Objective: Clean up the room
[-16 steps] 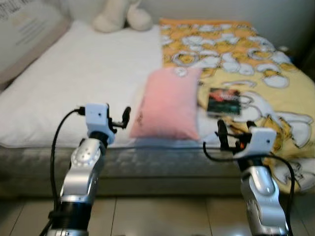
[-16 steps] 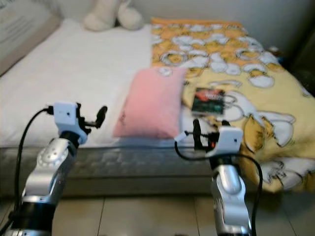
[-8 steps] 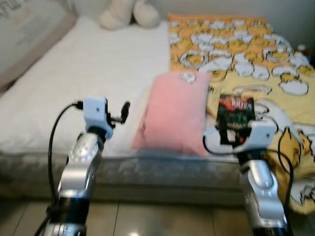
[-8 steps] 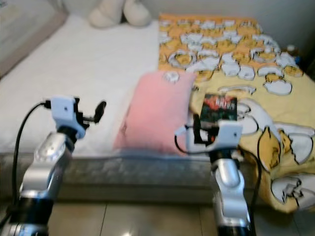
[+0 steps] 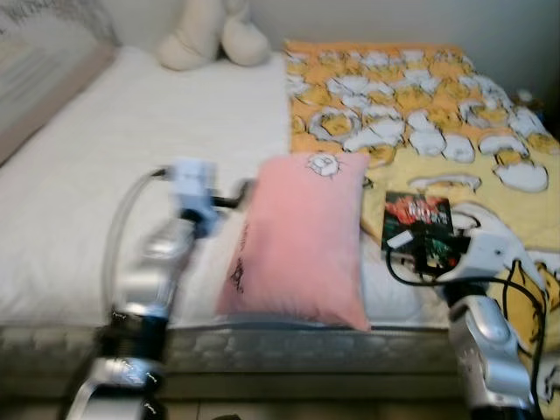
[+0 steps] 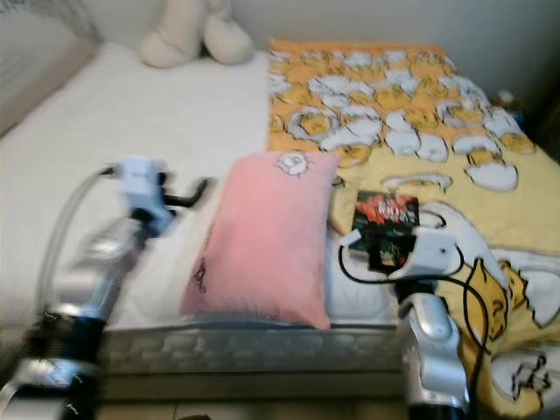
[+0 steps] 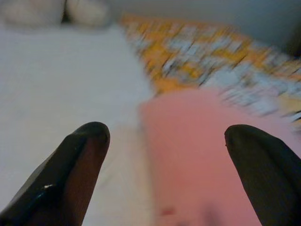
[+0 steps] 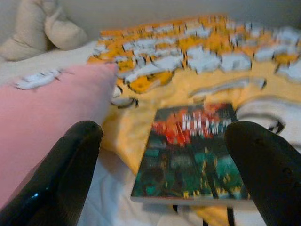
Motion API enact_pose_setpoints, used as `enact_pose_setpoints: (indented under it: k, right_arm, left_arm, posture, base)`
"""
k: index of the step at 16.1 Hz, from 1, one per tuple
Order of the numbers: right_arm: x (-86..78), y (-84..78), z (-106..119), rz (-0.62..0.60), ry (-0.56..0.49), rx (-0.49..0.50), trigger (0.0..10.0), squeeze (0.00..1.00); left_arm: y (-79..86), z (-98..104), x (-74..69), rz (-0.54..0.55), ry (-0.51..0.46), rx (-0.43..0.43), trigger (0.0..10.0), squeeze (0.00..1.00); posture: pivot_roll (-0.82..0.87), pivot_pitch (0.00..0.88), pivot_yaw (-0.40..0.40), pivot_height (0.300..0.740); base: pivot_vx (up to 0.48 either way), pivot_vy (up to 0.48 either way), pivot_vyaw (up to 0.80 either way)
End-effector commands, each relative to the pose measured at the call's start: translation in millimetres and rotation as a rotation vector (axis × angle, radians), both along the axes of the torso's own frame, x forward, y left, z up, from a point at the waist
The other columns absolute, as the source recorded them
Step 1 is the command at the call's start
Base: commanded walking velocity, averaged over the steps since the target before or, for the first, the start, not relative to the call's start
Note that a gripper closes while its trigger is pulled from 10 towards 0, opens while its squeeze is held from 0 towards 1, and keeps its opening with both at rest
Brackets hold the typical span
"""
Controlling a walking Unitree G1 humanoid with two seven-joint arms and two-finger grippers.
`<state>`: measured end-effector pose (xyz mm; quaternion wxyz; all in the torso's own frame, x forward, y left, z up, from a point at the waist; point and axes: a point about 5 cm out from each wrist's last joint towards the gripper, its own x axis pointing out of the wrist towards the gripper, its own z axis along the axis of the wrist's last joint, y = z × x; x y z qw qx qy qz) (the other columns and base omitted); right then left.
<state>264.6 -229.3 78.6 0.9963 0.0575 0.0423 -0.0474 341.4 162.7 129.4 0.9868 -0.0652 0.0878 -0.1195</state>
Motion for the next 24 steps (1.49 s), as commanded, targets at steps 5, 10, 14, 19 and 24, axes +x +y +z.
enact_pose_setpoints:
  k: [5, 10, 14, 19, 24]
  right_arm:
    - [21.7, -6.8, -3.4, 0.121, 0.092, 0.148, 10.0, 0.00]
    - [33.8, 13.0, 15.5, 0.251, 0.053, 0.243, 10.0, 0.00]
    - [26.6, 16.7, 3.0, 0.265, 0.108, 0.283, 10.0, 0.00]
    - [30.1, 14.8, -9.7, 0.245, 0.169, 0.359, 10.0, 0.00]
    - [30.2, 21.2, -24.0, 0.265, 0.237, 0.360, 10.0, 0.00]
  left_arm:
    - [-2.8, -25.9, 18.1, -0.051, 0.272, -0.281, 10.0, 0.00]
    - [0.8, -29.5, 19.5, -0.063, 0.350, -0.428, 10.0, 0.00]
    - [-4.8, -42.8, 11.1, -0.121, 0.428, -0.480, 10.0, 0.00]
    - [-21.0, -43.4, 17.1, -0.161, 0.388, -0.434, 10.0, 0.00]
    - [-26.4, -39.8, 24.0, -0.147, 0.357, -0.392, 10.0, 0.00]
  posture:
    - [-0.08, 0.000, 0.046, 0.731]
    - [-0.08, 0.012, 0.047, 0.731]
    - [-0.07, 0.022, 0.035, 0.731]
    - [-0.08, 0.033, 0.036, 0.731]
    - [-0.10, 0.071, 0.040, 0.731]
  base:
    - [0.000, 0.000, 0.00]
    - [0.000, 0.000, 0.00]
    - [0.000, 0.000, 0.00]
    - [0.000, 0.000, 0.00]
    - [0.000, 0.000, 0.00]
